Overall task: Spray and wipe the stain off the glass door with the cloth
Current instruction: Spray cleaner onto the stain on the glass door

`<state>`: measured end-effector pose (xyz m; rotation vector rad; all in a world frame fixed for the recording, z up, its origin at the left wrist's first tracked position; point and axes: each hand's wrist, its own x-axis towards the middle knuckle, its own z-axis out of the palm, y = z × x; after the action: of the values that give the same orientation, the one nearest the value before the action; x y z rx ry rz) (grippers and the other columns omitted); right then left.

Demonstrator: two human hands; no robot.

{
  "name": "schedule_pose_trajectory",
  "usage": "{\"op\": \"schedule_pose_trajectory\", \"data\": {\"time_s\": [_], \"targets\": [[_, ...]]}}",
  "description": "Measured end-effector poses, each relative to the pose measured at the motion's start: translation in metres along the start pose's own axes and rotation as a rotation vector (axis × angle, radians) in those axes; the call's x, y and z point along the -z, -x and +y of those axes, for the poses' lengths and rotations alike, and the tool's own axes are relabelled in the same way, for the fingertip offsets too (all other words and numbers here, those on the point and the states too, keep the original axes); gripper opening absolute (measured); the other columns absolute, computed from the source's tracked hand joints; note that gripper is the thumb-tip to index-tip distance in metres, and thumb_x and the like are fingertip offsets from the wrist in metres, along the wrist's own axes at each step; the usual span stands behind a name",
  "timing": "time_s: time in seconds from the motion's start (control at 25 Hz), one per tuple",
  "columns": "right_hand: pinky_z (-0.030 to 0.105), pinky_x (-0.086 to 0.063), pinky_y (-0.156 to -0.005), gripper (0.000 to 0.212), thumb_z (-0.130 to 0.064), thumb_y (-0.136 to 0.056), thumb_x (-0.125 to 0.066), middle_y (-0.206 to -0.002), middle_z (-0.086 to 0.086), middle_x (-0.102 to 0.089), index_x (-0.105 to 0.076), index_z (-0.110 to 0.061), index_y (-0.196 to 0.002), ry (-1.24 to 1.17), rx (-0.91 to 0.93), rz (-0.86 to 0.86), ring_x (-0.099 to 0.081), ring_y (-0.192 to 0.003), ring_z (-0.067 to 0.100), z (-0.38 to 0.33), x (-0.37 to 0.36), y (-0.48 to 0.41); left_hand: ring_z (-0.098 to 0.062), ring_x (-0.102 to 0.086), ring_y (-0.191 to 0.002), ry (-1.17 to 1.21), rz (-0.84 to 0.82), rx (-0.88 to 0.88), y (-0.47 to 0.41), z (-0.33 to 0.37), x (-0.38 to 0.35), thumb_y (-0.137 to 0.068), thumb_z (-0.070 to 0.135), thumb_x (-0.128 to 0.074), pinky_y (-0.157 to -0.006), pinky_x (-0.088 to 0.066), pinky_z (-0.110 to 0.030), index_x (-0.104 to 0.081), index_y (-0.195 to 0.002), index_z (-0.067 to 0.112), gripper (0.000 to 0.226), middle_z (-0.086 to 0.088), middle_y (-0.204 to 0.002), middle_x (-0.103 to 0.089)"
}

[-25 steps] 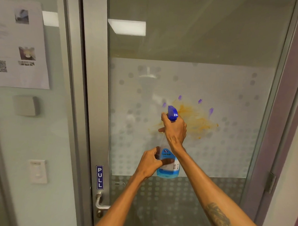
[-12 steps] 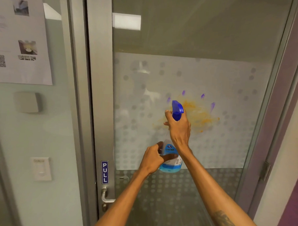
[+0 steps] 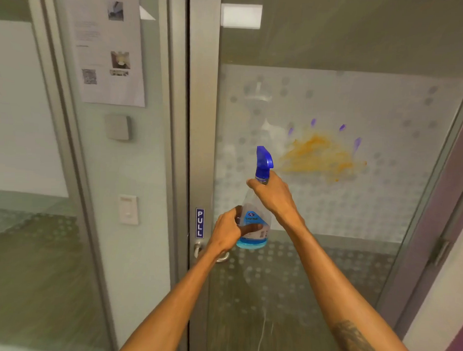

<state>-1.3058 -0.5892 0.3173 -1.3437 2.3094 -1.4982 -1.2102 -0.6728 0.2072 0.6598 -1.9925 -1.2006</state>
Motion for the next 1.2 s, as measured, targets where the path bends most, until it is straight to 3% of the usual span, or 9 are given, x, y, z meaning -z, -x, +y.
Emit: {"op": "schedule_pose_trajectory", "data": {"time_s": [0.08,0.2,0.32,0.4,0.52,0.68,0.92,1.08,1.2], "targets": [[0.043,-0.055,-0.08,0.024,-0.046,-0.091,-0.06,-0.086,0.0,-0.063,-0.054,-0.023,-0.093,-0.024,0.03,-0.047,-0.062,-0.081,0.022,-0.004,0.0,0.029,-0.005,-0.071,-0.092,-0.013,0.04,0.018,0.032,0.0,0.006,-0.082,0.037,-0.084,-0.089,-0.062,-0.032,-0.065,-0.123,0.02,0.049,0.012,-0.106,-0.072],[0.042,-0.055,-0.08,0.03,-0.049,-0.093,-0.061,-0.09,0.001,-0.065,-0.056,-0.02,-0.099,-0.055,0.067,-0.063,-0.064,-0.085,0.023,-0.013,-0.003,0.077,-0.005,-0.069,-0.095,-0.039,0.136,0.021,0.086,0.007,0.014,-0.081,0.031,-0.086,-0.089,-0.062,-0.03,-0.061,-0.13,0.017,0.057,0.007,-0.114,-0.07],[0.03,-0.049,-0.067,0.026,-0.048,-0.094,-0.063,-0.082,-0.004,-0.062,-0.055,-0.023,-0.093,-0.143,0.103,-0.108,-0.061,-0.076,0.017,-0.026,-0.009,0.13,0.001,-0.068,-0.093,-0.093,0.211,0.009,0.144,0.018,0.034,-0.081,0.034,-0.085,-0.073,-0.058,-0.014,-0.062,-0.122,0.023,0.048,0.009,-0.112,-0.07],[0.024,-0.043,-0.062,0.023,-0.045,-0.094,-0.064,-0.077,-0.009,-0.06,-0.052,-0.028,-0.084,-0.195,0.135,-0.165,-0.059,-0.07,0.01,-0.042,-0.015,0.164,-0.003,-0.068,-0.094,-0.142,0.259,0.019,0.182,0.022,0.054,-0.082,0.041,-0.083,-0.071,-0.055,-0.012,-0.061,-0.114,0.027,0.041,0.012,-0.111,-0.07],[0.028,-0.048,-0.064,0.025,-0.045,-0.094,-0.063,-0.075,-0.007,-0.062,-0.051,-0.028,-0.08,-0.228,0.197,-0.307,-0.059,-0.069,0.011,-0.073,-0.034,0.211,-0.009,-0.068,-0.096,-0.195,0.338,0.061,0.244,0.026,0.095,-0.08,0.042,-0.083,-0.074,-0.055,-0.015,-0.064,-0.113,0.025,0.042,0.011,-0.107,-0.072],[0.028,-0.047,-0.063,0.022,-0.042,-0.093,-0.065,-0.077,-0.005,-0.062,-0.056,-0.021,-0.09,-0.176,0.288,-0.549,-0.059,-0.071,0.013,-0.131,-0.074,0.273,0.0,-0.067,-0.089,-0.243,0.486,0.127,0.335,0.026,0.162,-0.077,0.037,-0.087,-0.073,-0.051,-0.01,-0.065,-0.117,0.034,0.045,0.021,-0.099,-0.07],[0.042,-0.057,-0.081,0.028,-0.041,-0.091,-0.069,-0.092,0.004,-0.072,-0.066,-0.014,-0.097,-0.237,0.425,-0.867,-0.066,-0.085,0.023,-0.235,-0.151,0.403,0.005,-0.067,-0.091,-0.324,0.735,0.302,0.503,0.028,0.27,-0.074,0.036,-0.089,-0.073,-0.051,-0.01,-0.067,-0.125,0.026,0.056,0.018,-0.101,-0.072],[0.035,-0.057,-0.077,0.019,-0.039,-0.09,-0.071,-0.082,-0.005,-0.066,-0.065,-0.021,-0.089,-0.284,0.494,-1.065,-0.065,-0.079,0.018,-0.31,-0.207,0.52,0.008,-0.064,-0.09,-0.365,0.884,0.434,0.642,0.04,0.338,-0.076,0.033,-0.087,-0.067,-0.049,-0.009,-0.064,-0.122,0.029,0.051,0.019,-0.103,-0.068],[0.036,-0.059,-0.082,0.019,-0.036,-0.09,-0.074,-0.093,-0.001,-0.071,-0.067,-0.021,-0.099,-0.35,0.49,-1.179,-0.069,-0.092,0.021,-0.362,-0.243,0.616,0.011,-0.061,-0.084,-0.432,0.97,0.515,0.747,0.054,0.381,-0.08,0.034,-0.084,-0.065,-0.045,-0.005,-0.062,-0.119,0.032,0.045,0.021,-0.102,-0.066]]}}
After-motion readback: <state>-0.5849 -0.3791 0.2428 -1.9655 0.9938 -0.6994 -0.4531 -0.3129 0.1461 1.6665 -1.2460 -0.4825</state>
